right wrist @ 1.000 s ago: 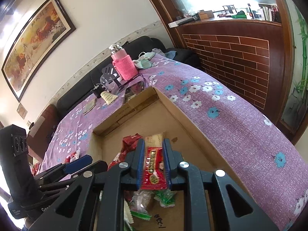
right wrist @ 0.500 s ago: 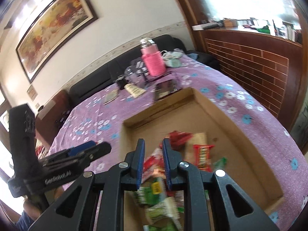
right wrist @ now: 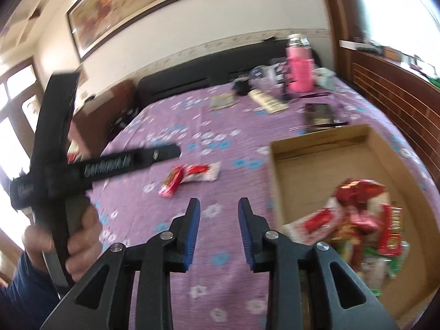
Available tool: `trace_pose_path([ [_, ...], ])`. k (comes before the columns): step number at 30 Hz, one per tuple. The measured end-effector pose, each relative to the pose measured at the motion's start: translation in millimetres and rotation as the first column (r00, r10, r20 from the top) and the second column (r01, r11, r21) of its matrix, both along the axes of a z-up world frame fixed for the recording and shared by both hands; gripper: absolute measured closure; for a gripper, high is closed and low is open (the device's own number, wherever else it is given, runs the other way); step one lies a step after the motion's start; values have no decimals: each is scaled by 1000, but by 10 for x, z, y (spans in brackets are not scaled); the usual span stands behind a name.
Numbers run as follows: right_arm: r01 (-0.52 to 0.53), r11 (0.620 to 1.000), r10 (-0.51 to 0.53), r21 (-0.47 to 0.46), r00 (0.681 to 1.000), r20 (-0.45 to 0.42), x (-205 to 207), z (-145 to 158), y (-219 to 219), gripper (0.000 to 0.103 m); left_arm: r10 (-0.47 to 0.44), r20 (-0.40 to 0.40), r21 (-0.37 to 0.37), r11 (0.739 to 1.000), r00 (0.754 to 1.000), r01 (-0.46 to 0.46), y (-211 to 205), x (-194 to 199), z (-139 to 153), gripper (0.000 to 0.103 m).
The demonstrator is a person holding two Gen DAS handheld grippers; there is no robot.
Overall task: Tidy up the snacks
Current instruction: 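Withdraw both grippers from the box toward the last snacks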
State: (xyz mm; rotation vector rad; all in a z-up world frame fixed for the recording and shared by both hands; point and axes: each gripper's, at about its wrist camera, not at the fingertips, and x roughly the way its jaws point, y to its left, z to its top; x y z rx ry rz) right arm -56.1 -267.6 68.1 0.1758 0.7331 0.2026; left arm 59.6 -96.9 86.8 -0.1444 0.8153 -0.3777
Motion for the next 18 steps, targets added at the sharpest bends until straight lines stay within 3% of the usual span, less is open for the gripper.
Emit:
trace_pose_path([
  [5, -54, 998, 53, -12, 997, -64, 122, -297, 278, 74, 103, -89, 51, 994, 991, -99, 255, 226, -216, 41],
  [10, -73, 997, 73, -2, 993, -88, 154, -453, 326, 74, 109, -123, 95, 991, 986, -97, 205, 312, -387, 41],
  [16, -74, 995, 82, 73, 990, -116, 203, -514, 235, 74, 102, -126, 180, 981, 987, -79, 8, 390, -600, 40],
  [18, -71, 994, 81, 88, 989, -124, 219, -528, 207, 73, 113, -135, 201, 976, 984, -85, 5, 432, -691, 55],
])
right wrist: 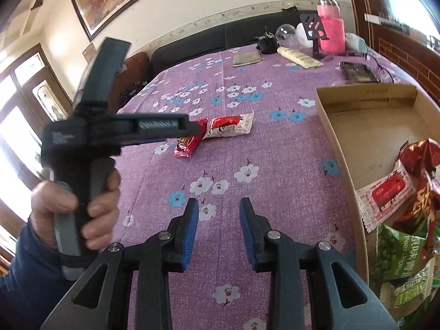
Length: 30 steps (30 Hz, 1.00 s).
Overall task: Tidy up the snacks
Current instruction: 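Withdraw both grippers from the box toward the last snacks, then grasp the red packet with the left gripper while right grasps the white-red pastry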
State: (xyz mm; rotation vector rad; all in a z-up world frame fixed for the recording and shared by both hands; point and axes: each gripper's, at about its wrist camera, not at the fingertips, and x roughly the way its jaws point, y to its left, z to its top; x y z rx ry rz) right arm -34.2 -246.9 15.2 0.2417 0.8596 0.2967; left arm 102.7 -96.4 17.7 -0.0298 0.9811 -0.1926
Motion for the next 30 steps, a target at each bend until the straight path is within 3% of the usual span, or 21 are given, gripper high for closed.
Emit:
trace_pose_path([
  [1, 2, 1000, -2, 6, 1000, -4, 3, -4, -8, 73, -1, 14, 16, 1000, 1000, 1, 1, 2, -4, 57],
  [3, 3, 1000, -3, 15, 1000, -14, 21, -18, -24, 73, 3, 35, 54, 999, 999, -5, -2, -7, -13, 75],
  [5, 5, 1000, -5, 10, 1000, -19, 27, -22, -18, 73, 21, 42, 63, 998, 999, -23, 50, 9, -15, 80],
  [8, -7, 999, 7, -39, 1000, -18, 27, 33, 55, 73, 65, 46, 76, 995, 997, -68, 201, 51, -18, 80],
  [12, -43, 999, 43, -26, 999, -12, 124, 309, 115, 73, 131, 37, 69, 989, 991, -133, 407, 95, -14, 80],
  [15, -54, 998, 54, -20, 998, -15, 395, 564, 169, 67, 164, 33, 70, 984, 986, -166, 487, 96, -15, 80],
  [18, -58, 998, 58, -22, 998, -12, 788, 633, 231, 63, 169, 33, 75, 982, 985, -171, 509, 83, -18, 80],
  [24, 4, 1000, -7, -28, 992, -129, 1571, 262, 201, 63, 166, 47, 95, 981, 985, -170, 508, 72, -18, 80],
  [30, 23, 1000, -27, -18, 976, -216, 1806, -37, 164, 63, 163, 38, 88, 982, 986, -166, 521, 85, -11, 80],
])
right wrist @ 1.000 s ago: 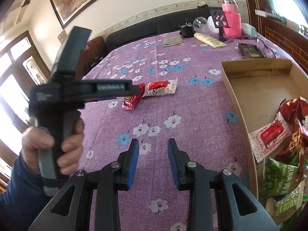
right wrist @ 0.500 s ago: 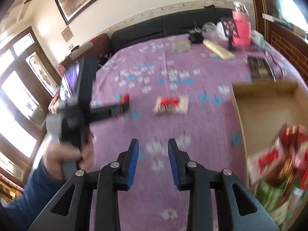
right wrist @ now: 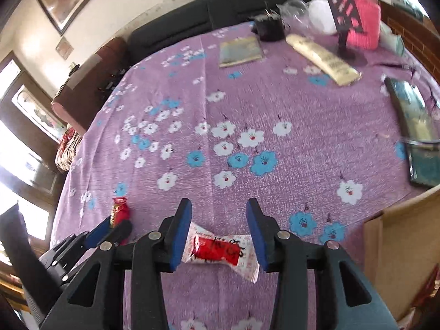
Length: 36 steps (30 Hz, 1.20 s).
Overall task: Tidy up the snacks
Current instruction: 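Grasp the red packet with the left gripper while right grasps the white-red pastry, then lift both held snacks and carry them toward the cardboard box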
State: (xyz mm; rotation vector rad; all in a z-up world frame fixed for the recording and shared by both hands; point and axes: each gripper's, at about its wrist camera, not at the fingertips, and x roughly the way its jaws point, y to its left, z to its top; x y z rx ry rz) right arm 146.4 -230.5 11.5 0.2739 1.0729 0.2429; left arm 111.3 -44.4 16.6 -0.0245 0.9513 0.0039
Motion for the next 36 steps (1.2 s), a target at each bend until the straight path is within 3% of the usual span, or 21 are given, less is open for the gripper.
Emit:
trace_pose_path([
  [2, -2, 1000, 3, 19, 999, -43, -50, -72, 8, 63, 0, -1, 2, 1000, 1000, 0, -5, -3, 1, 80],
  [7, -21, 998, 24, 53, 998, -54, -300, -71, 76, 62, 1, -1, 7, 1000, 1000, -1, -13, -1, 0, 80],
  [12, 2, 996, -2, -89, 1000, 6, -403, -64, 277, 61, 1, 9, 22, 1000, 1000, -1, -33, -18, -4, 80],
  [17, 16, 986, -4, -168, 998, 69, -427, -82, 368, 62, -1, 22, 37, 999, 1000, 0, -52, -33, -10, 80],
  [18, 18, 983, -3, -185, 997, 81, -437, -83, 376, 65, -1, 25, 40, 999, 1000, 0, -56, -34, -9, 80],
  [19, 29, 979, -9, -203, 995, 98, -456, -88, 374, 79, -2, 27, 43, 999, 1000, 1, -60, -35, -9, 80],
  [20, 35, 978, -11, -205, 993, 115, -473, -101, 359, 82, -3, 28, 43, 999, 1000, 2, -61, -35, -8, 80],
  [26, 54, 995, -38, -86, 983, 178, -557, -103, 226, 85, -24, 24, -5, 1000, 999, 24, -67, -27, 2, 81],
  [36, 114, 993, -103, -31, 962, 253, -650, 62, 136, 85, -73, 102, -85, 993, 992, 82, -124, -136, 177, 83],
])
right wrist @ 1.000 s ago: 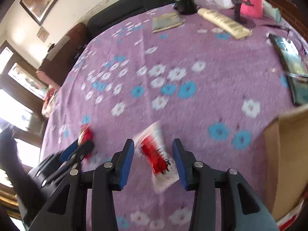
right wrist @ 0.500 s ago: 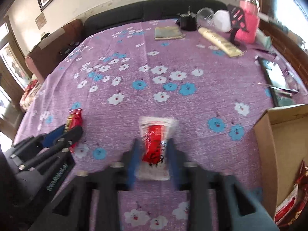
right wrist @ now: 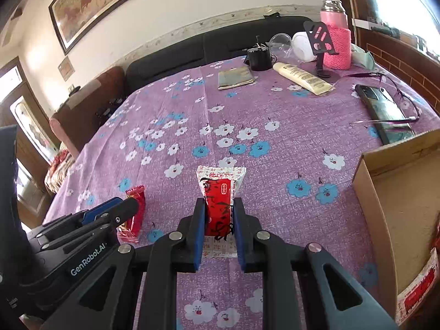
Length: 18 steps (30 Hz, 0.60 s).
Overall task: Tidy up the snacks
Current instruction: 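Lift both held snacks and carry them toward the cardboard box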
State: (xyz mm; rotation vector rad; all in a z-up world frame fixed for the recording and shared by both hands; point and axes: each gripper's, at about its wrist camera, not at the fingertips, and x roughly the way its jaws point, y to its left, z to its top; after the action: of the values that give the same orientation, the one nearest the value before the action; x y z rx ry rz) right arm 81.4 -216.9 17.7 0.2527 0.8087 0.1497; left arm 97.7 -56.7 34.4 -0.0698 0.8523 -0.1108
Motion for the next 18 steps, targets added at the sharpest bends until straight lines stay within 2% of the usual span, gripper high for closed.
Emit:
trace_pose_path([
  [11, -27, 999, 26, 19, 998, 60, -118, 136, 43, 85, -28, 80, 5, 1000, 996, 28, -70, -103, 121, 82],
  [15, -22, 999, 21, 28, 998, 61, -127, 147, 25, 85, -18, 68, -6, 1000, 998, 18, -8, -68, 127, 82],
  [18, -13, 999, 11, 37, 999, 52, -116, 144, -6, 85, -8, 17, -57, 998, 1000, 8, 88, -11, 97, 83],
])
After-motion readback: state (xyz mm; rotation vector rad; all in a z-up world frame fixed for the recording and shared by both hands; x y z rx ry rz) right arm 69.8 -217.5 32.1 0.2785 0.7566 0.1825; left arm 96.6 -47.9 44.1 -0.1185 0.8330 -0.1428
